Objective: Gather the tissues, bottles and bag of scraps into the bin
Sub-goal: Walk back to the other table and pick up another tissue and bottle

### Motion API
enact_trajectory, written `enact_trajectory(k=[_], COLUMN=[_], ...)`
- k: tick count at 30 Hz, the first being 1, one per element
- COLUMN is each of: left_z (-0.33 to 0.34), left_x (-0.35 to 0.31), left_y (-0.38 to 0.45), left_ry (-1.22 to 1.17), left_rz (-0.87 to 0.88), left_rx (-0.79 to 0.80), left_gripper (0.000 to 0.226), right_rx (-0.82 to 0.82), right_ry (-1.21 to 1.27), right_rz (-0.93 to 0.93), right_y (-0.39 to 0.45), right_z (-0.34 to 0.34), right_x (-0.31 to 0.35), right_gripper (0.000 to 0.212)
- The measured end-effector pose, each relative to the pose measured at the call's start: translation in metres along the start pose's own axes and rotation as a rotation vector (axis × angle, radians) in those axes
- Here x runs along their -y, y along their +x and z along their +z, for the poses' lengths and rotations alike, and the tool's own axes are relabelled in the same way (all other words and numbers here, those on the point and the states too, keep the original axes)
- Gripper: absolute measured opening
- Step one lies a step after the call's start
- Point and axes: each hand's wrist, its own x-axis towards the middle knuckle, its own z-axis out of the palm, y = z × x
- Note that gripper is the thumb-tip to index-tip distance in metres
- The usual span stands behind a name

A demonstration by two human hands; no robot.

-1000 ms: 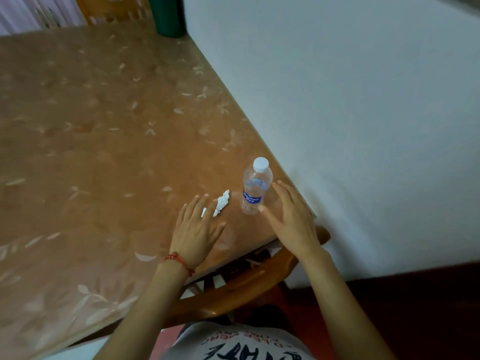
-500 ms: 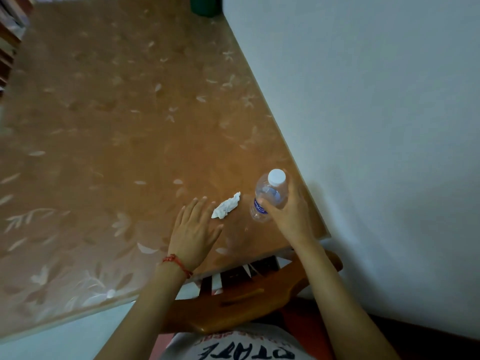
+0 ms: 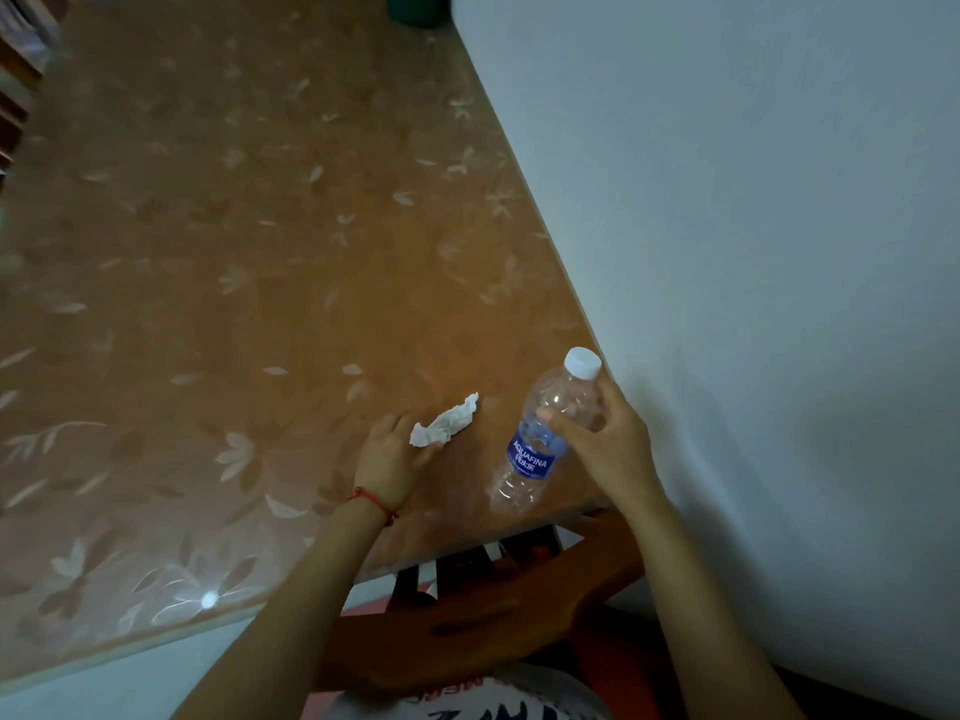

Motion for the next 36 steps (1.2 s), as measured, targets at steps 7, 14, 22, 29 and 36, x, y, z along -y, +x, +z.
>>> enact_trajectory(k=[7, 14, 22, 29, 36], left_z=[0.022, 0.03, 0.023, 0.003, -0.035], left_x=[0.009, 0.014, 0.004, 0.009, 0.019], left_y=[0.022, 0.026, 0.025, 0.012, -0.015], left_ry=[-0.032, -0.083, -0.255, -0.602, -0.959], left_rz=[-0.064, -0.013, -0.08, -0.264, -0.381], left_rx=[0.019, -0.053, -0.138, -0.185, -0.276], left_gripper=[0.037, 0.029, 0.045, 0.012, 0.007], right_rx=[-0.047, -0.039, -0.011, 0.029, 0.128], right_ry=[-0.074, -0.093, -0.077, -0.07, -0.035], right_rz=[0.06, 0.076, 0.052, 0.035, -0.008], right_y=[-0.002, -0.003, -0.004, -0.005, -0.008], right_z=[-0.006, -0.004, 0.001, 0.013, 0.04], right_x=[-0.011, -0.012, -0.007, 0.0, 0.012], right_gripper=[0.068, 0.068, 0.069, 0.064, 0.061])
